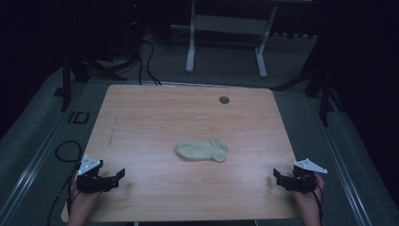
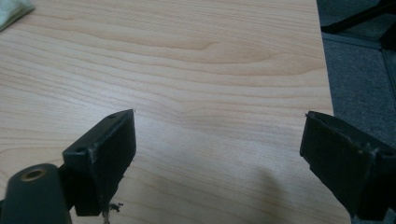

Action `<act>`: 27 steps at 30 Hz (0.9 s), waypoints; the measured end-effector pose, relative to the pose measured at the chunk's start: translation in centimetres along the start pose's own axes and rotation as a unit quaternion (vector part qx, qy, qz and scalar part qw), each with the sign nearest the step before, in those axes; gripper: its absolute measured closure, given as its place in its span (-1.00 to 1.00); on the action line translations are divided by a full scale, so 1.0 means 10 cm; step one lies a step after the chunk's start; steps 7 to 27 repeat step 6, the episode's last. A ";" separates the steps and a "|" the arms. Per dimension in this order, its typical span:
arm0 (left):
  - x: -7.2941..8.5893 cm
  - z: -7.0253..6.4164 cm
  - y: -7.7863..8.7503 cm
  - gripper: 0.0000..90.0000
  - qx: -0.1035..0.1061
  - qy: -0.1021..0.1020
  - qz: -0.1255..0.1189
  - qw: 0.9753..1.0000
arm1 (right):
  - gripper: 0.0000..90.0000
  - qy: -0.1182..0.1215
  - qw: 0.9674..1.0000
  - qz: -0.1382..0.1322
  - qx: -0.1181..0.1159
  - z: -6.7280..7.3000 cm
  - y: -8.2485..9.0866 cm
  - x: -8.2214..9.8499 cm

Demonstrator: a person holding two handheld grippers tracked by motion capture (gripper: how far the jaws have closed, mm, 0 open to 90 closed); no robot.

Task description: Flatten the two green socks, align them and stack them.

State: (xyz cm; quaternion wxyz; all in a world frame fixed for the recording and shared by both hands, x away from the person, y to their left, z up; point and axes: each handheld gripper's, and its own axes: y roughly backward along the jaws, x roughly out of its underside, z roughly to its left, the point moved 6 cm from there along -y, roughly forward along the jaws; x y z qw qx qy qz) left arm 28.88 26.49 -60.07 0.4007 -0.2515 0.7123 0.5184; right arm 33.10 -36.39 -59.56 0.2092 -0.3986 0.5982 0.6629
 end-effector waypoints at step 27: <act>0.02 -0.01 -0.01 -0.95 0.001 -0.006 0.005 1.000 | -0.77 0.007 1.000 0.002 0.000 0.02 -0.01 0.00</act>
